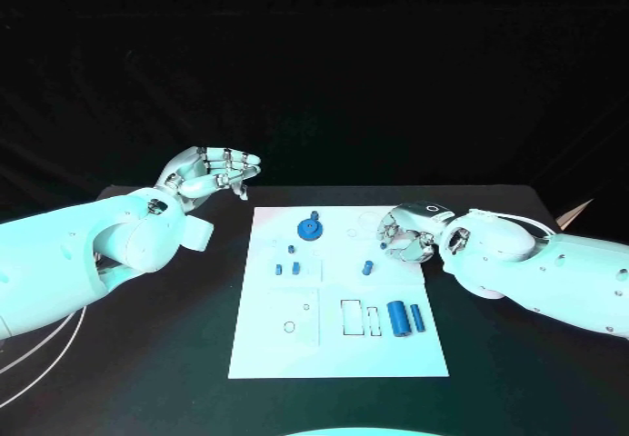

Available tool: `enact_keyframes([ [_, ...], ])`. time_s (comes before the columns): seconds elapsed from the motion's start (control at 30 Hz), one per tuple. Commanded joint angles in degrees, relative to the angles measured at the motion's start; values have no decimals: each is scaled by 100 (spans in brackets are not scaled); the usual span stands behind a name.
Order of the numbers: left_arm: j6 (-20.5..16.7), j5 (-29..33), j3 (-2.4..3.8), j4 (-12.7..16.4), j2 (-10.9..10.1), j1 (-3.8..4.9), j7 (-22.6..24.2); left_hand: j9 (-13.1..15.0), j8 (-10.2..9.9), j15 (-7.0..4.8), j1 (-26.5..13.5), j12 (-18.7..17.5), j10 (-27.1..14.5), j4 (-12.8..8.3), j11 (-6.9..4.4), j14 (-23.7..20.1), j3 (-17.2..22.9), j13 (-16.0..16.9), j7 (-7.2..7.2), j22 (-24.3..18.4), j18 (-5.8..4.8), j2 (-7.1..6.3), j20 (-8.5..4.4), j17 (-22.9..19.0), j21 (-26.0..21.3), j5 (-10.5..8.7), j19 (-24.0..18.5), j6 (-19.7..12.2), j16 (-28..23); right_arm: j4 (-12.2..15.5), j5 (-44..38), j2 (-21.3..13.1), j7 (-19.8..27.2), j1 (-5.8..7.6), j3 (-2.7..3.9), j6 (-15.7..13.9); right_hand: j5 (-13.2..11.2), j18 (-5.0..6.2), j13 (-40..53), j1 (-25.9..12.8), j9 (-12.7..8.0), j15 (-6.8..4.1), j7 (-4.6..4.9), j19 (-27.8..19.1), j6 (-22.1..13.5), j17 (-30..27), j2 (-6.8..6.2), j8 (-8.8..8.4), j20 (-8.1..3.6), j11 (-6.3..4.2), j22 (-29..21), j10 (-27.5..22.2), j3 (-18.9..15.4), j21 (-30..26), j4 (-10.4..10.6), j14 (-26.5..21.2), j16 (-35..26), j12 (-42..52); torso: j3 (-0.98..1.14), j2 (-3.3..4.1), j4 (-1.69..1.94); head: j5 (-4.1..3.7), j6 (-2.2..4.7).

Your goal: Assemble the parts on the task board

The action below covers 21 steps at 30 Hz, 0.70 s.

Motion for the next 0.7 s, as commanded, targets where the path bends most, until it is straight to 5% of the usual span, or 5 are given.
enact_keyframes([
  [0.03, -82, 301, 5, 29, -9, 1, 217, -11, 5, 12, -30, 8, 4, -9, 27, -49, -48, -10, -12, -16, 88, 7, -7, -11, -44, -6, 24, -46, -26, -58, -322, 41, -168, -28, -1, 116, 33, -29, -7, -7, 14, 47, 47, -2, 17, 20, 66, -41, 51, 17, 44, -22, 33, 54, -32, 304, 69, -31, 7, -1, -1, 7, -13],
  [0.3, -53, 314, 5, 35, -34, 1, 203, -11, 4, 13, -30, 7, 3, -9, 28, -49, -52, -11, -10, -19, 87, 8, -7, -11, -48, -6, 26, -47, -27, -138, -379, 108, -204, -60, -1, 45, 47, -23, -15, 6, 39, 47, 48, -21, 78, 32, 127, -28, 70, 23, 91, -42, 96, 95, -39, 298, 114, -41, 11, 2, -4, 11, -20],
  [0.7, 4, 317, 4, 16, -41, 1, 176, -11, 14, 19, -36, 12, 13, 6, 31, -49, -76, -16, -8, -42, 86, 25, -1, -15, -77, -10, 39, -38, -35, -153, -339, 215, -255, -130, -1, 140, -98, -35, 15, 28, 163, -12, -43, -16, 366, 63, 404, 91, 63, -53, 352, 160, 393, 327, -82, 287, 242, 17, 6, -1, -6, 9, -44],
])
